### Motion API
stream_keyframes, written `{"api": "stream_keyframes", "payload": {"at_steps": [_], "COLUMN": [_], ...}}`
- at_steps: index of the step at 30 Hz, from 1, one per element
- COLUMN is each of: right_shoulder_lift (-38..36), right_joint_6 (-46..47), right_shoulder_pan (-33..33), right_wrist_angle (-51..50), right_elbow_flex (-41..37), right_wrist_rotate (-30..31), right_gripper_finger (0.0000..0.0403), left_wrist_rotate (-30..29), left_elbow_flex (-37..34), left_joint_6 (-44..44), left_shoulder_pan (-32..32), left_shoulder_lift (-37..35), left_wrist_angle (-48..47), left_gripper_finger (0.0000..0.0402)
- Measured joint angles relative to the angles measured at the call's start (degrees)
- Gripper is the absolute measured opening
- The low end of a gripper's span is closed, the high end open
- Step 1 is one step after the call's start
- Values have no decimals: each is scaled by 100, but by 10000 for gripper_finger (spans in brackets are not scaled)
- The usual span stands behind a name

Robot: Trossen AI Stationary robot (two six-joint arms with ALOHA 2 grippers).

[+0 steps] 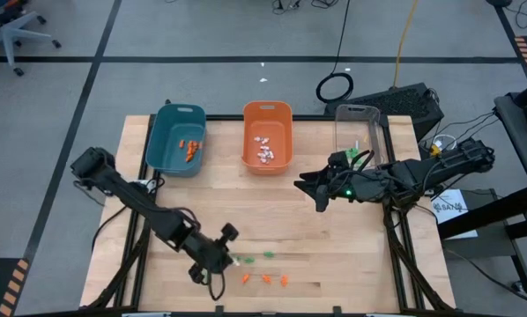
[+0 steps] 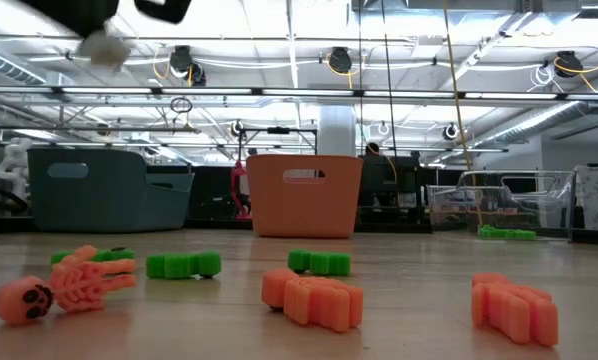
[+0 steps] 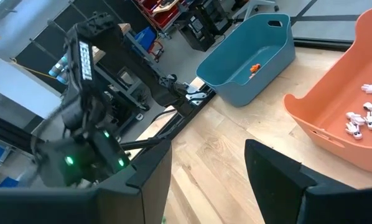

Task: Sort Halloween decoration
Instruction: Put the white skeleton toy into the orange bin

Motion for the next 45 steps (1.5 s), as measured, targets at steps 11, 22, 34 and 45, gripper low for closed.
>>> {"api": "stream_keyframes", "payload": {"at_steps": [11,22,34,45], "right_shoulder_lift": [0,0,0,39], "right_joint_6": [-57,-146,-53,23], "right_shoulder_pan": [0,-18,-55,-55], "right_wrist_angle": [0,15,17,9], "right_elbow_flex": [0,0,0,-4], "right_wrist_rotate": [0,-2,0,-2], "right_gripper_finger": [187,187,187,187], "left_wrist_rotate": [-1661,-1617,-184,-33], "left_elbow_flex": [0,-17,-1600,-2169], "left_joint_6": [-1682,-2621,-3628,-2686], "left_shoulder_pan": [4,129,556,664], "left_shoulder_lift": [-1256,-1780,-1519,-1080], "left_wrist_angle": [2,-1210,-274,532], "left_gripper_finger": [8,8,99,196]}}
